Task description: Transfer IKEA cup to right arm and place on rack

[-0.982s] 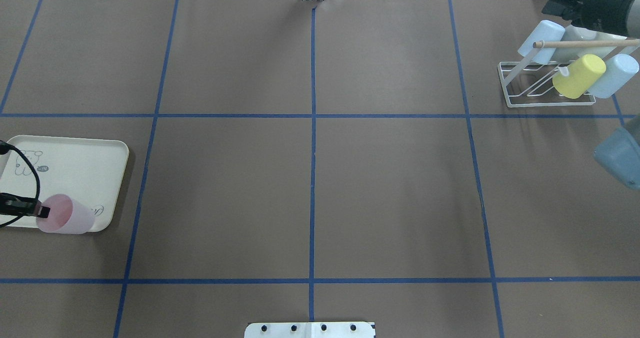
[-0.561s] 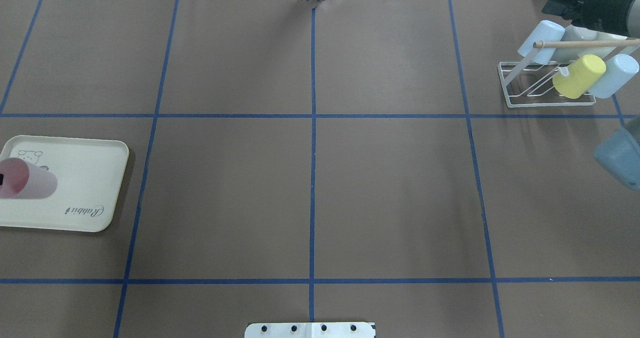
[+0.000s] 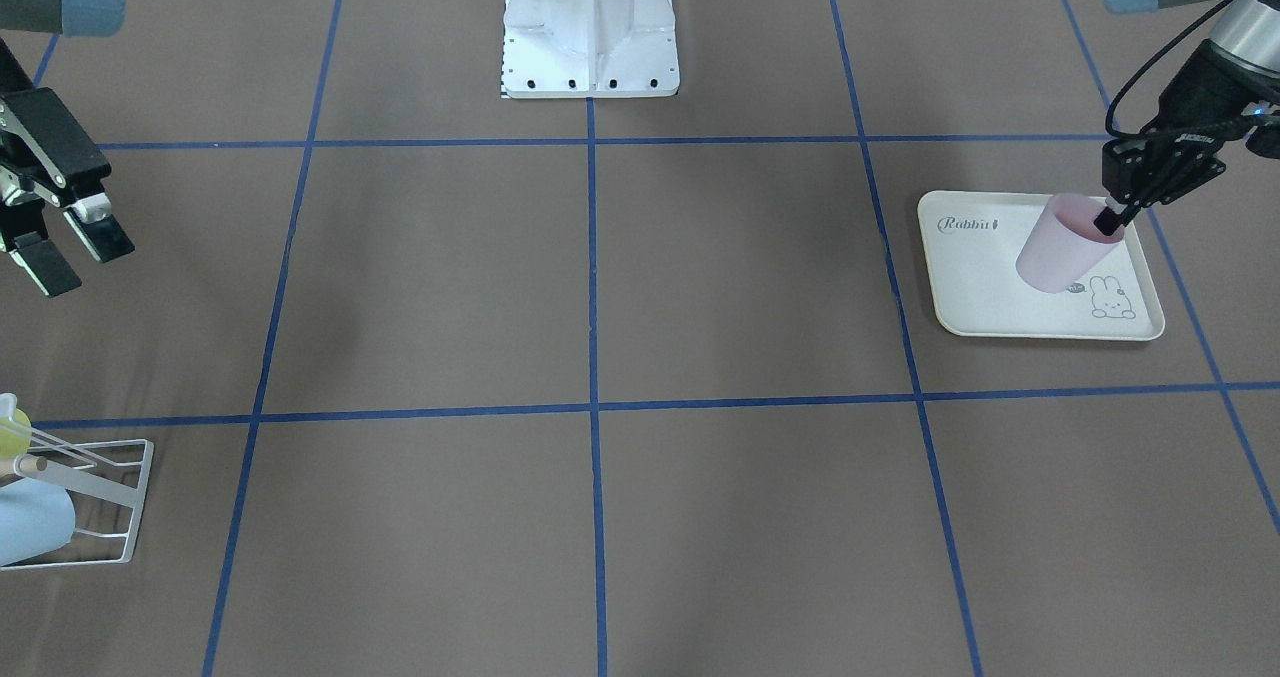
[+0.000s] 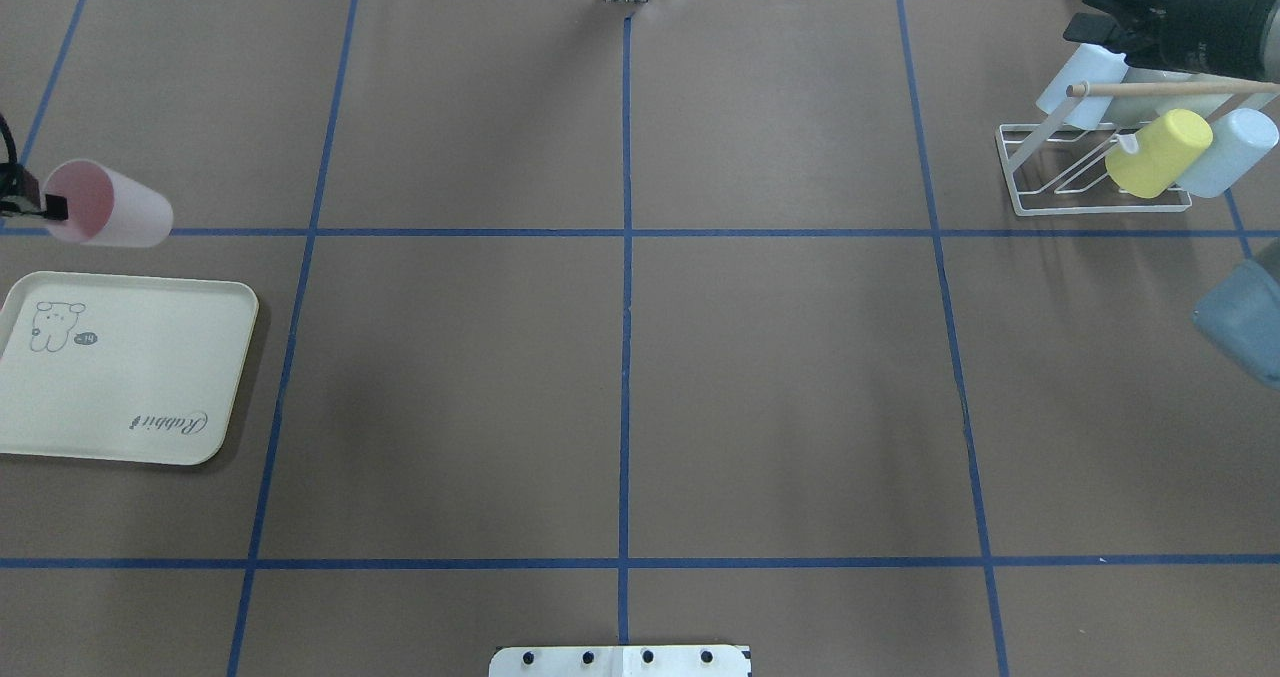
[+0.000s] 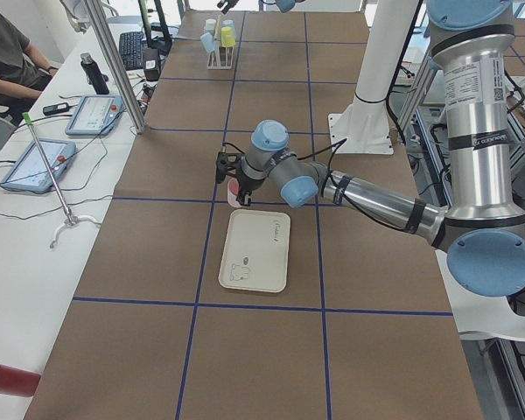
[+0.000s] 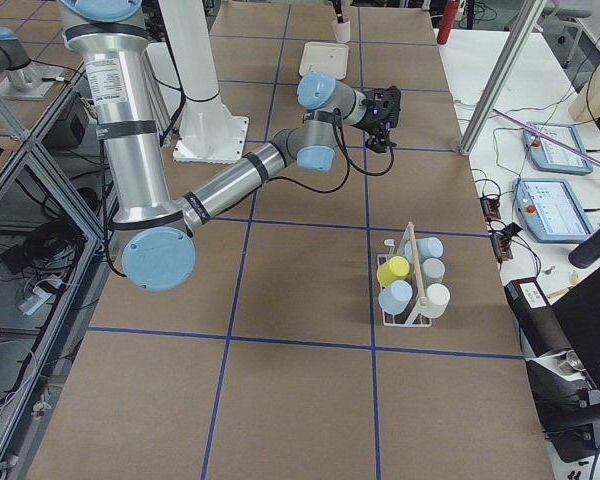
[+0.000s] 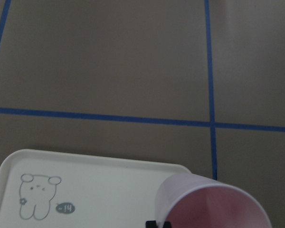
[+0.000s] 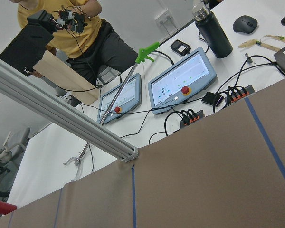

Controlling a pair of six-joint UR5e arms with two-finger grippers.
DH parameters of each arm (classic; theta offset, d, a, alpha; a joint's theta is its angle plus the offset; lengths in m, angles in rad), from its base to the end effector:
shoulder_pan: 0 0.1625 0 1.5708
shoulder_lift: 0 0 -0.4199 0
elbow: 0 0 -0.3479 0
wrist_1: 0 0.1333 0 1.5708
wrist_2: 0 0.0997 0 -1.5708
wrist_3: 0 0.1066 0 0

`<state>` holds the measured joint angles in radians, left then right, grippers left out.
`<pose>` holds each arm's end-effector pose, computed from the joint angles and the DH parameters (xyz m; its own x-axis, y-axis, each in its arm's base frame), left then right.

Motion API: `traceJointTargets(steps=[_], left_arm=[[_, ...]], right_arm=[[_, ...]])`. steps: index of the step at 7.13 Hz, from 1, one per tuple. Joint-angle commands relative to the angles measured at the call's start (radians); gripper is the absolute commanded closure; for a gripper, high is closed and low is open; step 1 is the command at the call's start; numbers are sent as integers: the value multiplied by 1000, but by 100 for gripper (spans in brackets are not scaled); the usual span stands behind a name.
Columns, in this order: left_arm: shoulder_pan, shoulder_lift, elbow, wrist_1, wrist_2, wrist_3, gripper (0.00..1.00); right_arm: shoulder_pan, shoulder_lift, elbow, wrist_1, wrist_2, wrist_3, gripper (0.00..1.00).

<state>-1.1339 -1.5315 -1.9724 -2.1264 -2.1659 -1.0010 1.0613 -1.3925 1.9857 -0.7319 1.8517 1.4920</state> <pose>0.1193 -0.4293 0.4332 0.5196 -0.0568 -0.8525 0.3344 0.9317 0.1418 -0.1426 -0.4680 0.2967 0.1227 0.0646 0.9903 -0.6974 0.7156 0.0398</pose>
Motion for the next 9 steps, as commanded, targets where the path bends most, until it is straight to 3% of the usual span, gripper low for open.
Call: traceJointTargets(steps=[1,3,4,6,7,9], left_arm=[[2,-106,18,-7,14,-187,100],[46,-209,27,-16,102,-385,100],[78,-213,47,-86,139,-453,100],[97,-243,163,-348,141,-665,100],[111,-262,182,-380,150,-736,100],[153,-295,197,-495,271,-874,100]], right_arm=[[-4,3,4,29,17,39,0],[-4,9,7,34,15,83,0],[-4,12,4,34,15,83,0],[-6,29,2,34,12,86,0],[-6,29,4,34,12,97,0],[-20,29,2,34,12,140,0]])
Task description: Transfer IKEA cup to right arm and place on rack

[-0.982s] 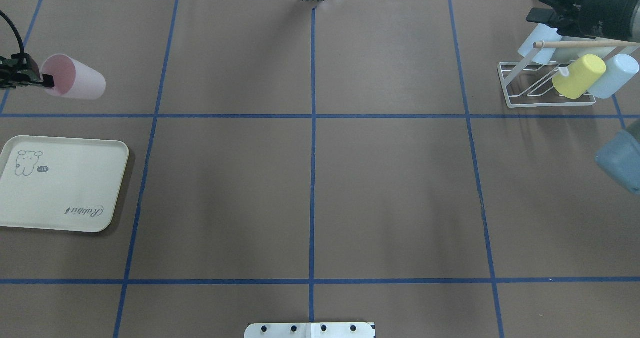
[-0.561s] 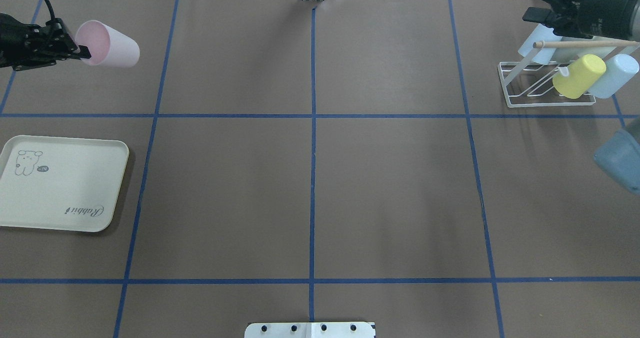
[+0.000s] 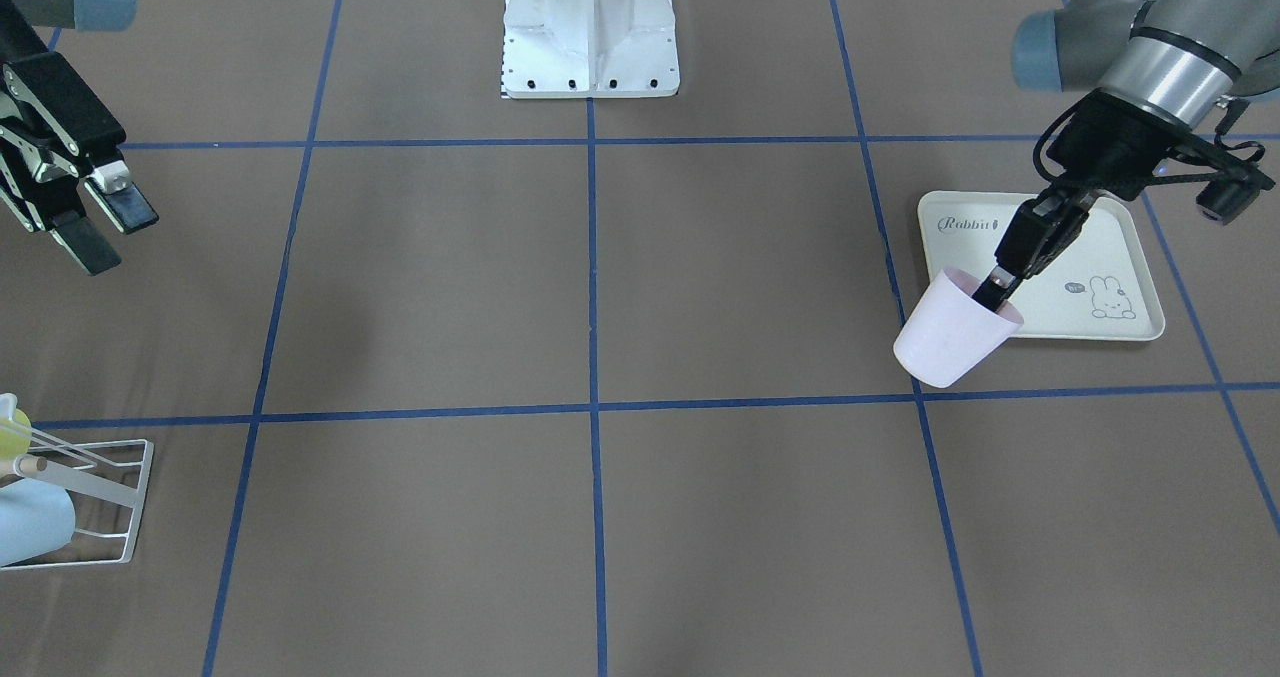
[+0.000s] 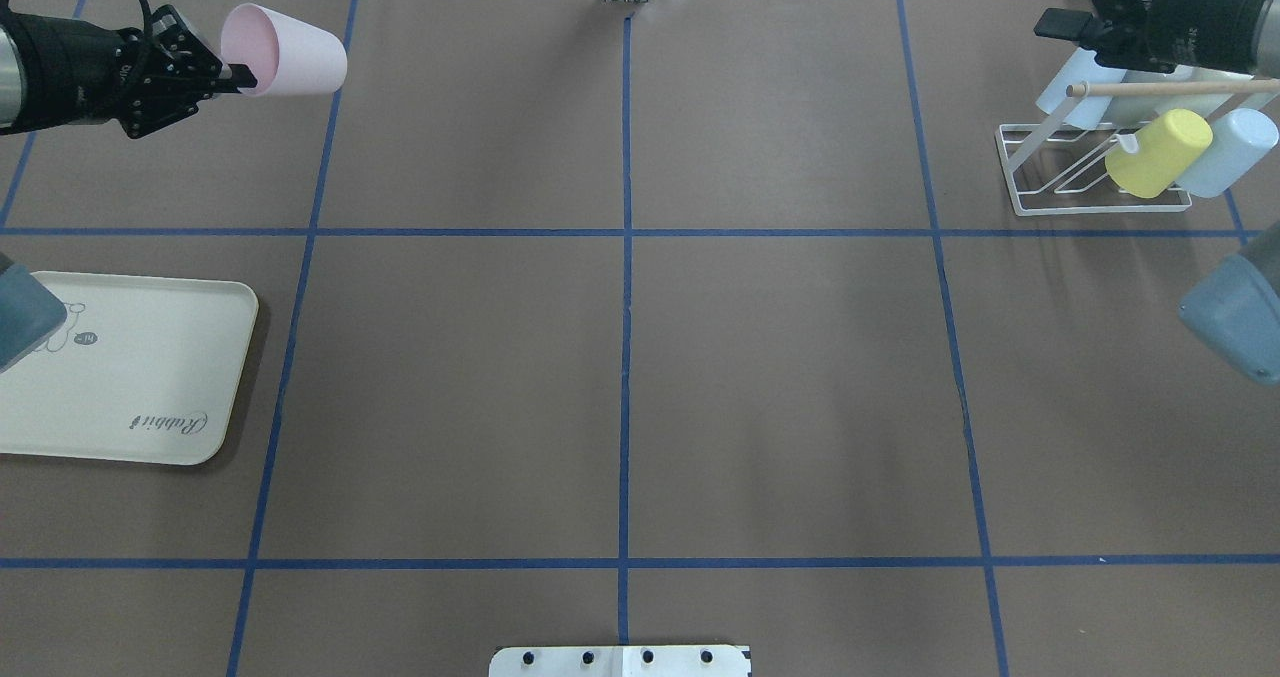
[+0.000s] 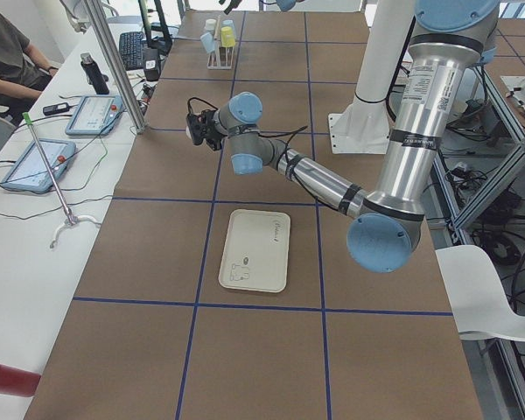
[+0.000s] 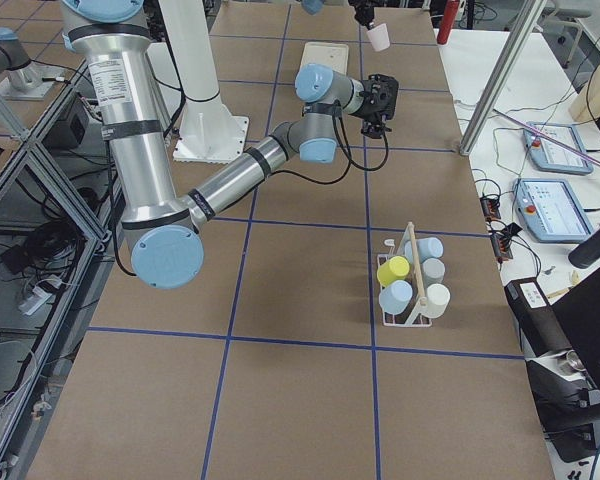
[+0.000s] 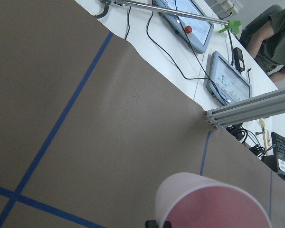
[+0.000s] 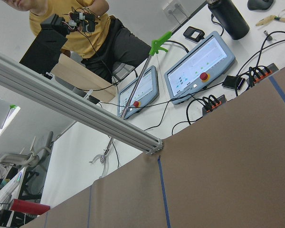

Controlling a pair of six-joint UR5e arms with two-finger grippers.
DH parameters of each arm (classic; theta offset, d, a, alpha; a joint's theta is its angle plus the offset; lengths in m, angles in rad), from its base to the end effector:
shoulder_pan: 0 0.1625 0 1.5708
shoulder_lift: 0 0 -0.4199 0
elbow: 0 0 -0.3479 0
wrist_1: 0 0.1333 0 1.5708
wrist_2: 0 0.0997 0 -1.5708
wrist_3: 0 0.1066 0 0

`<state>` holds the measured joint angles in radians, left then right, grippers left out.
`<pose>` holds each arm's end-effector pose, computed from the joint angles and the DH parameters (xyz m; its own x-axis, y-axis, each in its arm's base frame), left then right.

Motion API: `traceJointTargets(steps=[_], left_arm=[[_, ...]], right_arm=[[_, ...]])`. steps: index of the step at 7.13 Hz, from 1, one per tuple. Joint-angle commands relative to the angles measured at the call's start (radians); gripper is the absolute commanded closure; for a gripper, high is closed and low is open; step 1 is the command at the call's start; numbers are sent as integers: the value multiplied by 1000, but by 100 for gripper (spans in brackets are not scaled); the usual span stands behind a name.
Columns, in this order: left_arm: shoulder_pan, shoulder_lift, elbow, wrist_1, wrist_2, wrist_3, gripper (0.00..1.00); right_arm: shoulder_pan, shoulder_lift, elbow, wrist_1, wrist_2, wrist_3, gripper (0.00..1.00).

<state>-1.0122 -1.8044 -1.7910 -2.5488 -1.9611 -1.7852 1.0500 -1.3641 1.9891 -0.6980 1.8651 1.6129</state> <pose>0.1977 -0.4912 0.3334 -0.0526 -0.2871 -0.9565 0.5868 0.7661 -0.2622 -0.1487 -0.4650 0.2779 0.0074 0.0938 0.9956 -0.6871 0.7238 -0.0631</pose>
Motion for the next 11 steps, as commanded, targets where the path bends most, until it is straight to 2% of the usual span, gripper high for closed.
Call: traceJointTargets(steps=[1,2,3,5,6,7,8,9,11], left_arm=[[70,-62,44,-118,130,-188,100],[128,-78,57,-184,207,-294,100],[217,-101,68,-258,344,-418,100],[317,-182,68,-306,486,-660,100],[370,-237,77,-307,546,-734,100],[403,-277,108,-355,608,-784,100],[428,-291,158,-483,673,-853,100],[431,-309,183,-531,686,-864,100],[432,-366,228,-533,686,-873,100]], right_arm=[[-31,2,-1,0,-3,31,0],[-77,13,-7,0,-7,51,0],[-108,39,-13,0,-18,138,0],[-140,115,-3,2,-70,310,0],[-174,137,4,5,-125,358,0],[-227,145,-6,64,-192,373,0],[-298,146,-18,131,-287,378,0],[-356,146,-19,140,-379,368,0],[-386,203,-21,138,-452,389,0]])
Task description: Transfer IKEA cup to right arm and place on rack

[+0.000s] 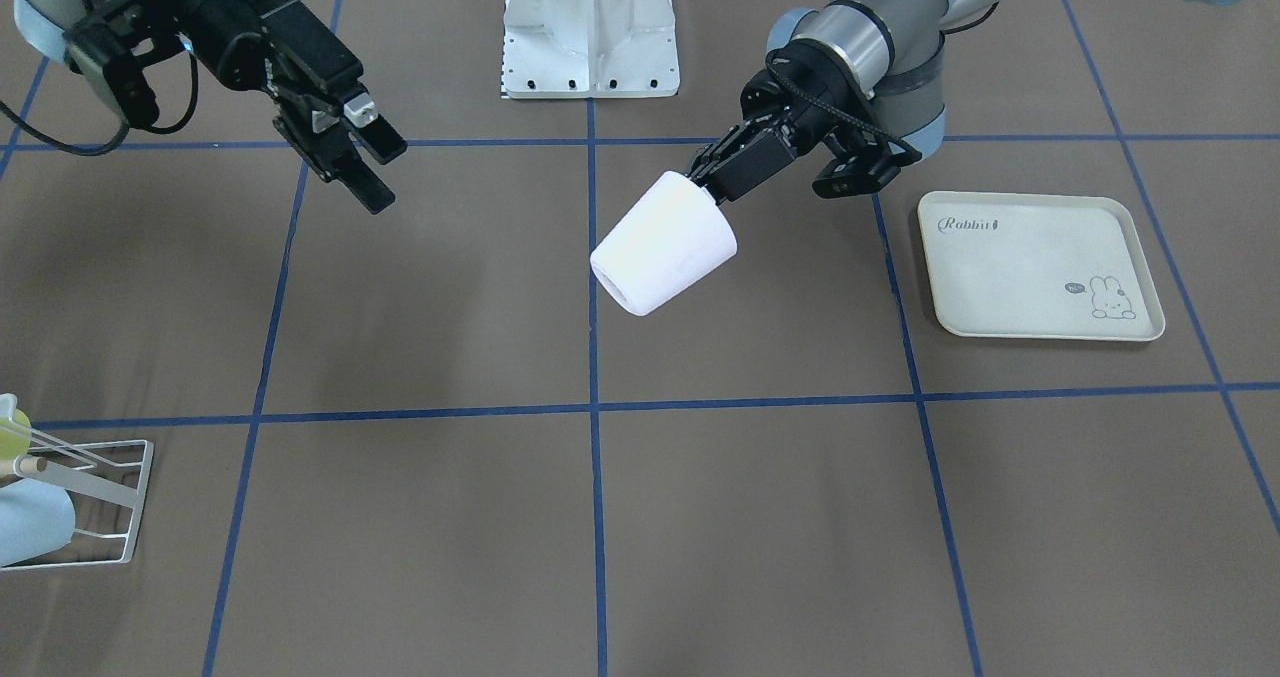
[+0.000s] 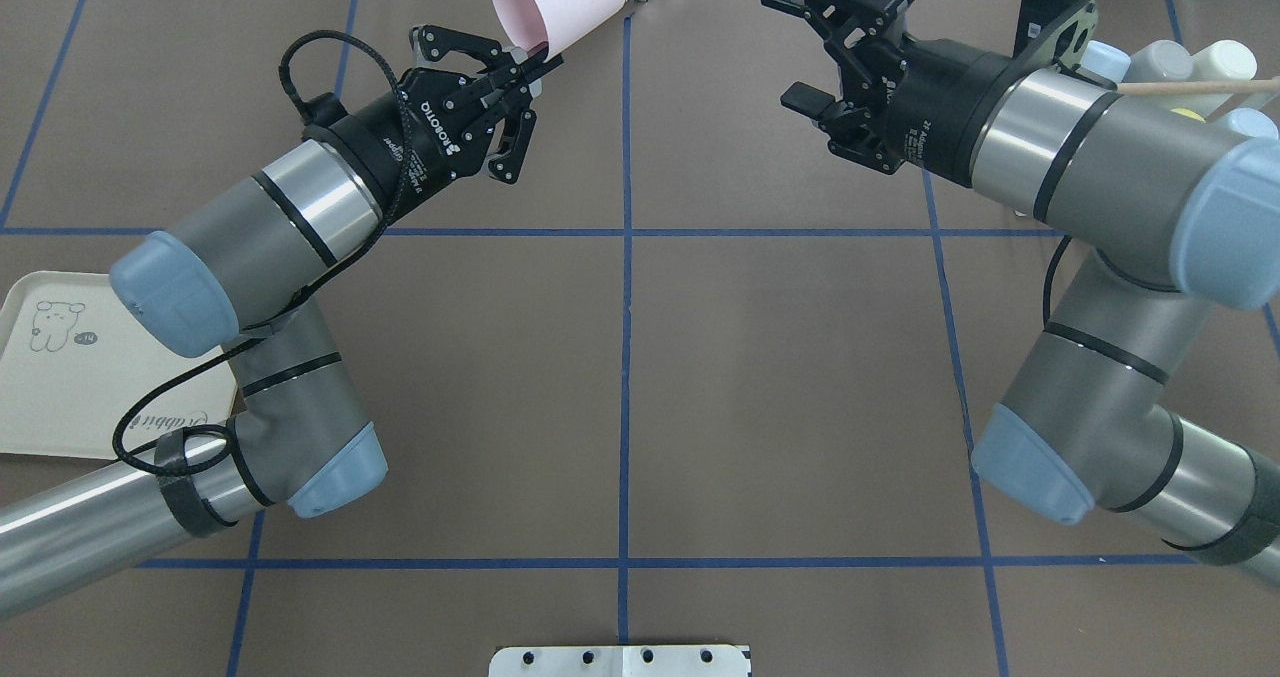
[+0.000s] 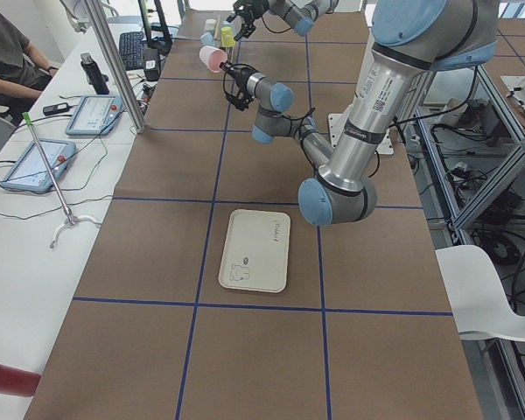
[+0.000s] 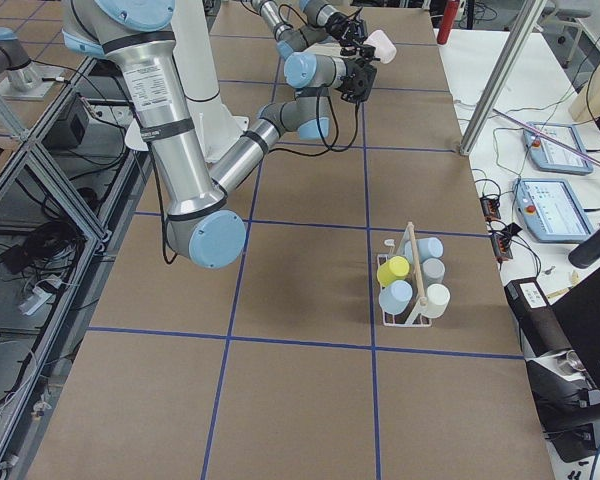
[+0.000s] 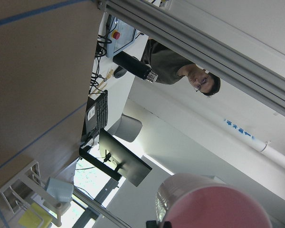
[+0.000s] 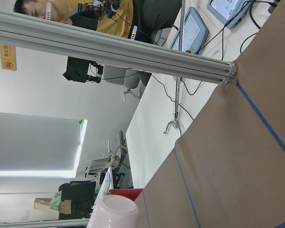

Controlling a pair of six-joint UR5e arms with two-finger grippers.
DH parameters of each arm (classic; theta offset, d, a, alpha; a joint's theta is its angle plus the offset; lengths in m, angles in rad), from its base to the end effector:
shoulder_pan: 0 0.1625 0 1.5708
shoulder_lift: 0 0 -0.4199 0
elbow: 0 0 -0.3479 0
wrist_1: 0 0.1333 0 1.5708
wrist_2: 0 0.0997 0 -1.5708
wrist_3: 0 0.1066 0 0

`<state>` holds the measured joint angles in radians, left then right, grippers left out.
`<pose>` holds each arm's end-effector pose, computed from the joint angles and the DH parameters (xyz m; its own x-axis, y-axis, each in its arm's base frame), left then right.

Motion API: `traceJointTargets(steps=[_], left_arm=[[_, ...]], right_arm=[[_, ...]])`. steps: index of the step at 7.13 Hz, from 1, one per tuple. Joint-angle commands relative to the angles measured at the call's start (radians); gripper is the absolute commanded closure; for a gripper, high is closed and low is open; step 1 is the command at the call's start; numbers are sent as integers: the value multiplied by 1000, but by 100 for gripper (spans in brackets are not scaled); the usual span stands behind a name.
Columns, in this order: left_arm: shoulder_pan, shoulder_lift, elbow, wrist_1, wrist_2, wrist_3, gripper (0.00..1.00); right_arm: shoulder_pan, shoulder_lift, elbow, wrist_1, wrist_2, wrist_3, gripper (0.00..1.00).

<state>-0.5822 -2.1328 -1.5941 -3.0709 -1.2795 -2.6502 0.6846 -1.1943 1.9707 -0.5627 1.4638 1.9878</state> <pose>0.3722 -0.4413 0.1886 -0.8425 -0.4565 -0.2861 -0.0154 0.5513 -0.8342 -0.2842 -0.4188 0.1893 -0.4376 0.1626 0.8843 -0.5822 0.6982 -0.4165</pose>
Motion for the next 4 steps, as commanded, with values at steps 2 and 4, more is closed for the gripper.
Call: traceJointTargets(steps=[2,4], left_arm=[[25,-82,48,-8,5,-5,100],[47,-113,56,1,5,-5,100]], right_arm=[[-28,44,-4,3,-53,25,0],[-27,45,-21,3,-54,26,0]])
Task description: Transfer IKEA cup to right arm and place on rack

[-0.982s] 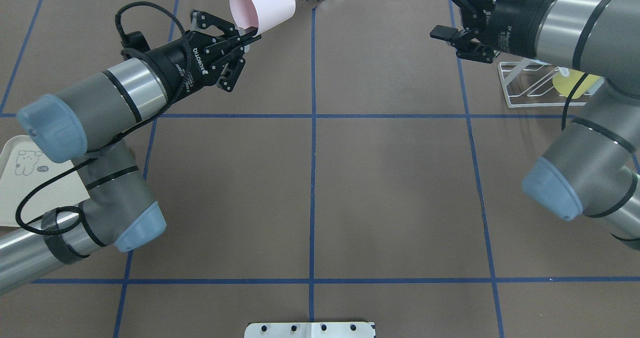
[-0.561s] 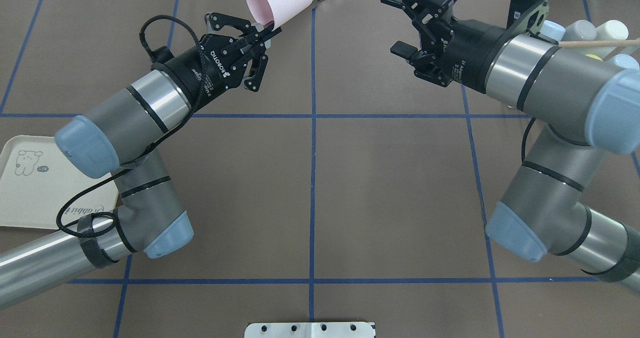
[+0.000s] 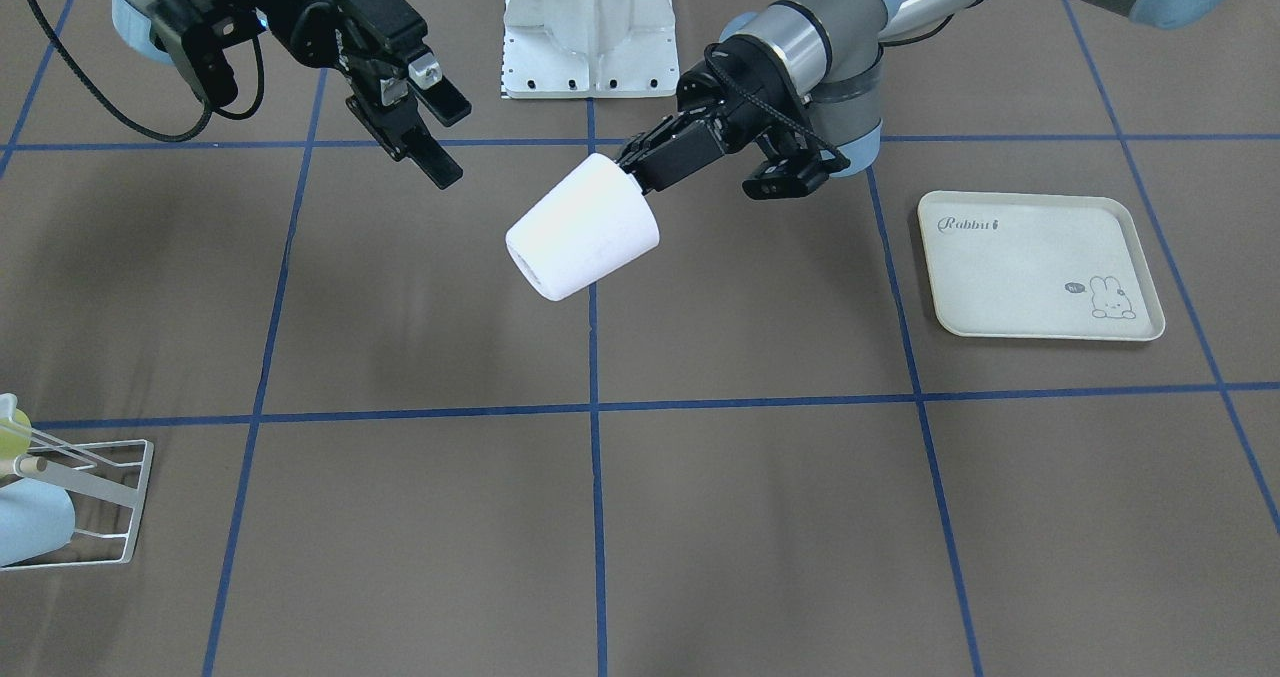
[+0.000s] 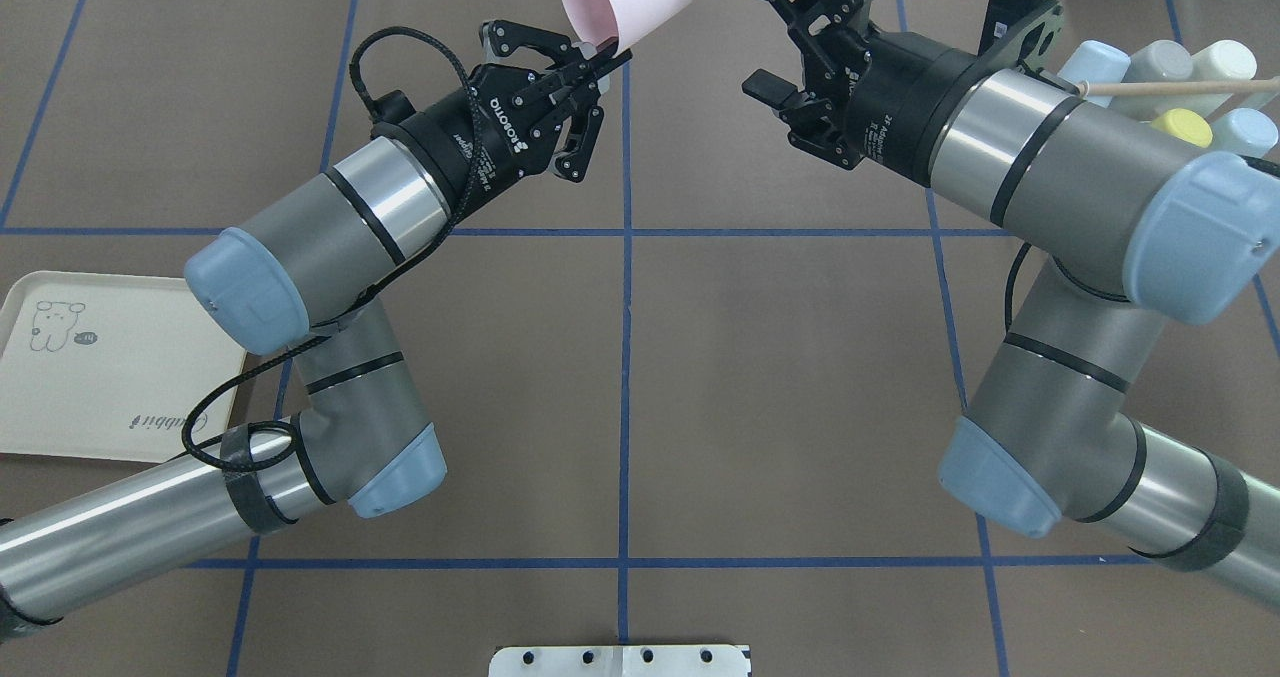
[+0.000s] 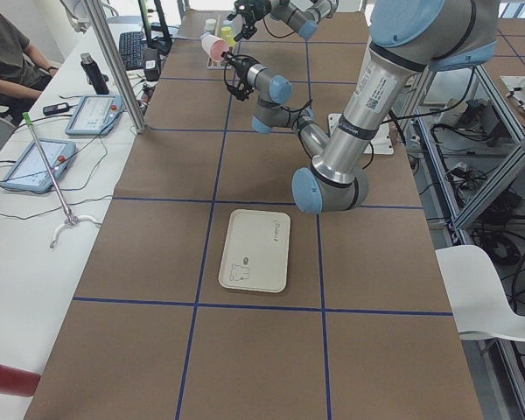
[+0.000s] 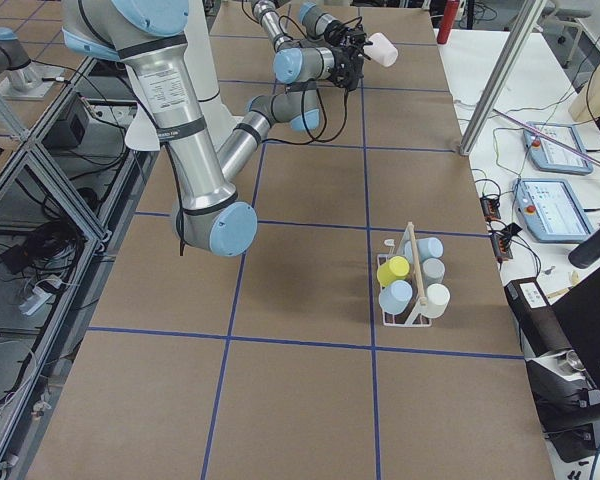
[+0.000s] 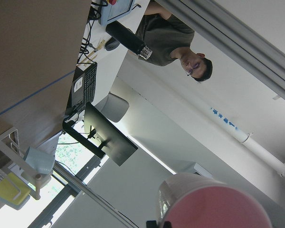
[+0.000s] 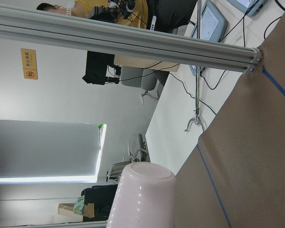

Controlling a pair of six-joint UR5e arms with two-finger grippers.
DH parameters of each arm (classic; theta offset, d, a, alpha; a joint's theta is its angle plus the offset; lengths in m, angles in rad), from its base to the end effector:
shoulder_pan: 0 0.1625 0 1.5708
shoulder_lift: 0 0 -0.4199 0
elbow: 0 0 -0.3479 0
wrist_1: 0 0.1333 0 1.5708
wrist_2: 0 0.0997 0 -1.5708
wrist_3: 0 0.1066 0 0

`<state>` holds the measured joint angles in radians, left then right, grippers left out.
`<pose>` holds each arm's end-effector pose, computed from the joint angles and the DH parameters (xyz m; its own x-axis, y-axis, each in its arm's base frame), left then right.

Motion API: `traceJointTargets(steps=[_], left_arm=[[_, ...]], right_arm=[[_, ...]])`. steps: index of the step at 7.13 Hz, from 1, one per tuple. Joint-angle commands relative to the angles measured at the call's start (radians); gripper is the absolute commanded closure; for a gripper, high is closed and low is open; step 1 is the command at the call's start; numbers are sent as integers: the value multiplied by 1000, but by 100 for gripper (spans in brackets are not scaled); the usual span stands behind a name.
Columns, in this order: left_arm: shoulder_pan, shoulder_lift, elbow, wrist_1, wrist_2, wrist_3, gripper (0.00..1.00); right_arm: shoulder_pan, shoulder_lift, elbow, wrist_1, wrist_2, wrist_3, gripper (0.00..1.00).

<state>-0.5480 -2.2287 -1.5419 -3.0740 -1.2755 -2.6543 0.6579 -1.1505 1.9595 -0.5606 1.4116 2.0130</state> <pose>0.4021 -0.4379 0.1514 -0.8390 -0.4783 -0.2595 -0.0697 0.5674 -0.8205 -0.2951 -0.4178 0.1716 -0.4862 0.1583 0.8594 -0.5723 0.6855 -0.4500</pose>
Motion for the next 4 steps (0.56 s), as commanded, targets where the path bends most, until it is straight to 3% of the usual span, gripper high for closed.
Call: traceJointTargets(steps=[1,4], left_arm=[[25,-26,5,6,1,-1,100],[39,-49,6,8,2,-1,100]], right_arm=[[0,3,-11,-1,-2,1,0],[0,15,-22,-1,-16,1,0]])
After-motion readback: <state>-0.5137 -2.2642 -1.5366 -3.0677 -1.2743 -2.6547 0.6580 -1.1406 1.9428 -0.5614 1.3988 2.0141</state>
